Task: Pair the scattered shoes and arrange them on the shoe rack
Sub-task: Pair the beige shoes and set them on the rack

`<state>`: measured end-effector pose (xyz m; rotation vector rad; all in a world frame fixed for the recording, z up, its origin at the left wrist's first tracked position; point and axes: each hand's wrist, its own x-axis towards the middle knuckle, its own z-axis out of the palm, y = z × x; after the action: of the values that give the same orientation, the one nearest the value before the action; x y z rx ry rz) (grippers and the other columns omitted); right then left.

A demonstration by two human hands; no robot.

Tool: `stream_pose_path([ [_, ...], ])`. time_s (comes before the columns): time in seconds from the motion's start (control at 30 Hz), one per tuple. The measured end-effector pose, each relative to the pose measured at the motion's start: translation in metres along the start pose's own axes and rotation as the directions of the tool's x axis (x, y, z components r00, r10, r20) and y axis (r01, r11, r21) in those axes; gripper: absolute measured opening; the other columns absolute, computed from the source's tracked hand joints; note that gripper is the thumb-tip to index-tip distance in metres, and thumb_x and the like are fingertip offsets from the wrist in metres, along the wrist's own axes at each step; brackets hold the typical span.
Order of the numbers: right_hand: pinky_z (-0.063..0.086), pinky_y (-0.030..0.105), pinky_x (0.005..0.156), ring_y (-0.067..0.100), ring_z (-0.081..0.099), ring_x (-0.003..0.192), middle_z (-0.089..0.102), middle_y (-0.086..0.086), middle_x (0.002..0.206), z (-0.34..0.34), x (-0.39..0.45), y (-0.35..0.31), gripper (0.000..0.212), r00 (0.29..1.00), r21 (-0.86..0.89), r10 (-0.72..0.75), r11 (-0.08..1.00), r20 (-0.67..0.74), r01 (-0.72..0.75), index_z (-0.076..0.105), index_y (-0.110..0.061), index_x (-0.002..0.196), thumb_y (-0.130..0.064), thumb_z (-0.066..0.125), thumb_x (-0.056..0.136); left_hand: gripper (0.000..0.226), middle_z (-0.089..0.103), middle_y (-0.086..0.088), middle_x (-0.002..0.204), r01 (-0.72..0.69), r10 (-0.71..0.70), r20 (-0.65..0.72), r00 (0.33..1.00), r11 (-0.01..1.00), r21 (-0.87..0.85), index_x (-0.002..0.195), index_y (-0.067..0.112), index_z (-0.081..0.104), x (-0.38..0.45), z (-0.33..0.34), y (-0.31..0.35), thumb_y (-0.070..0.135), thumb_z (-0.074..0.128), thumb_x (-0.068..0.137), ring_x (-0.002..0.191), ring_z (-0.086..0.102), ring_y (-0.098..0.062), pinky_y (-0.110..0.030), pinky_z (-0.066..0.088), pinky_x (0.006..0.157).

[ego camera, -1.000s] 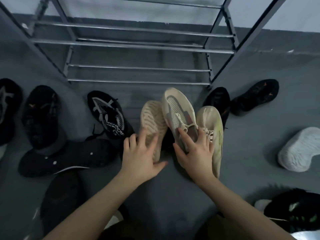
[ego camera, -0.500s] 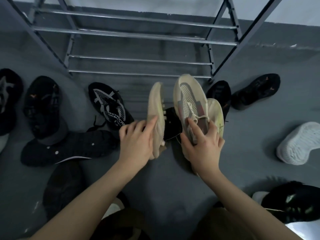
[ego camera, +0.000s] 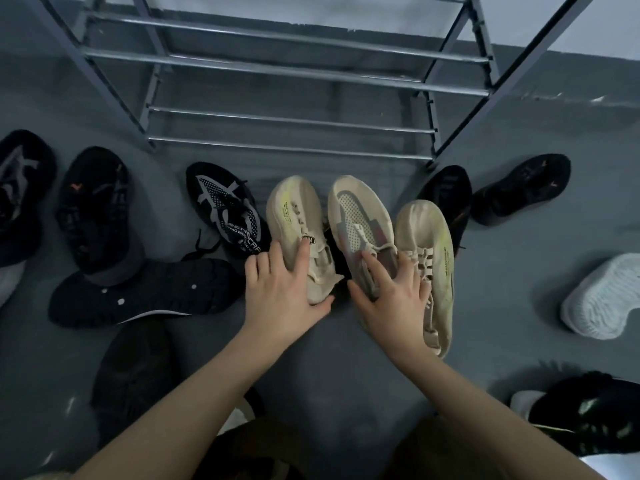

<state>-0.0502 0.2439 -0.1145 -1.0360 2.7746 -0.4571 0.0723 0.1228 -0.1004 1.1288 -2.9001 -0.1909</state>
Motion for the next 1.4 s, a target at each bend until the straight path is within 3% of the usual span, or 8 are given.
stream_pose_path([
  [0.23, 0.027, 0.054, 0.102, 0.040, 0.034, 0.125, 0.033, 0.012, 0.145, -0.010, -0.001, 0.005, 0.048, 0.999, 0.000, -0.021, 1.000, 0.048, 0.021, 0.044, -0.041, 0.134, -0.049, 0.055, 0.088, 0.064, 0.063, -0.012, 0.111, 0.075, -0.126, -0.150, 0.981, 0.949, -0.308, 0.117, 0.013, 0.060, 0.001, -0.001, -0.004, 0.058, 0.052, 0.073, 0.087, 0.061, -0.031, -0.041, 0.037, 0.081],
  [0.47, 0.026, 0.050, 0.101, 0.033, 0.031, 0.125, 0.031, 0.008, 0.146, -0.028, -0.019, 0.040, 0.049, 0.993, 0.119, 0.047, 0.992, -0.110, -0.034, 0.040, -0.037, 0.137, -0.045, 0.046, 0.089, 0.063, 0.061, -0.017, 0.118, 0.066, -0.172, -0.237, 0.956, 0.916, -0.397, 0.120, 0.005, 0.057, -0.010, -0.015, 0.001, 0.052, 0.050, 0.079, 0.099, 0.061, -0.032, -0.043, 0.038, 0.085],
  [0.7, 0.020, 0.048, 0.107, 0.030, 0.026, 0.133, 0.022, 0.003, 0.152, -0.028, -0.050, 0.079, 0.057, 0.997, 0.101, 0.059, 0.993, 0.051, -0.064, 0.030, -0.042, 0.141, -0.054, 0.029, 0.085, 0.067, 0.057, -0.019, 0.123, -0.086, -0.038, -0.285, 0.958, 0.907, -0.412, 0.125, 0.002, 0.053, -0.010, -0.022, 0.038, 0.056, 0.047, 0.085, 0.101, 0.059, -0.031, -0.042, 0.036, 0.087],
  [0.83, 0.024, 0.049, 0.107, 0.031, 0.020, 0.138, 0.004, 0.002, 0.157, -0.025, -0.054, 0.091, 0.070, 0.993, 0.077, -0.026, 0.997, 0.114, 0.017, 0.015, -0.042, 0.145, -0.058, 0.042, 0.082, 0.068, 0.052, -0.017, 0.129, -0.066, 0.006, -0.138, 0.990, 0.898, -0.435, 0.131, 0.009, 0.047, -0.007, -0.007, 0.060, 0.057, 0.047, 0.082, 0.111, 0.054, -0.032, -0.045, 0.038, 0.089],
  [0.97, 0.022, 0.048, 0.110, 0.034, 0.010, 0.141, -0.019, 0.005, 0.155, -0.016, -0.056, 0.098, 0.112, 0.971, -0.058, -0.094, 0.992, 0.219, 0.109, -0.003, -0.039, 0.147, -0.060, 0.071, 0.065, 0.074, 0.044, -0.022, 0.129, -0.091, 0.064, -0.087, 0.994, 0.926, -0.365, 0.138, 0.019, 0.034, 0.002, -0.003, 0.067, 0.058, 0.046, 0.077, 0.110, 0.049, -0.039, -0.050, 0.045, 0.085],
  [1.03, 0.025, 0.049, 0.109, 0.037, 0.013, 0.141, -0.017, 0.010, 0.155, -0.012, -0.054, 0.099, 0.120, 0.976, -0.090, -0.080, 0.991, 0.202, 0.100, 0.000, -0.037, 0.148, -0.056, 0.078, 0.058, 0.081, 0.040, -0.023, 0.131, -0.096, 0.084, -0.053, 0.995, 0.949, -0.300, 0.142, 0.023, 0.030, 0.005, -0.005, 0.072, 0.063, 0.050, 0.074, 0.108, 0.050, -0.040, -0.050, 0.046, 0.085],
  [1.2, 0.042, 0.051, 0.100, 0.042, 0.030, 0.133, 0.000, 0.018, 0.156, -0.006, -0.056, 0.113, 0.096, 0.982, 0.143, -0.171, 0.977, 0.080, 0.158, 0.025, -0.030, 0.143, -0.027, 0.081, 0.065, 0.074, 0.043, -0.022, 0.126, -0.126, 0.100, -0.093, 0.991, 0.933, -0.337, 0.138, 0.021, 0.039, 0.008, -0.005, 0.068, 0.060, 0.049, 0.076, 0.099, 0.054, -0.039, -0.049, 0.050, 0.075],
  [1.4, 0.042, 0.044, 0.096, 0.039, 0.033, 0.132, 0.009, 0.020, 0.155, -0.016, -0.056, 0.117, 0.074, 0.987, 0.271, -0.158, 0.951, 0.026, 0.145, 0.032, -0.036, 0.139, -0.026, 0.072, 0.078, 0.063, 0.045, -0.019, 0.127, -0.157, 0.045, -0.254, 0.966, 0.885, -0.439, 0.135, 0.017, 0.046, 0.006, -0.013, 0.078, 0.052, 0.052, 0.082, 0.112, 0.050, -0.031, -0.048, 0.046, 0.083],
])
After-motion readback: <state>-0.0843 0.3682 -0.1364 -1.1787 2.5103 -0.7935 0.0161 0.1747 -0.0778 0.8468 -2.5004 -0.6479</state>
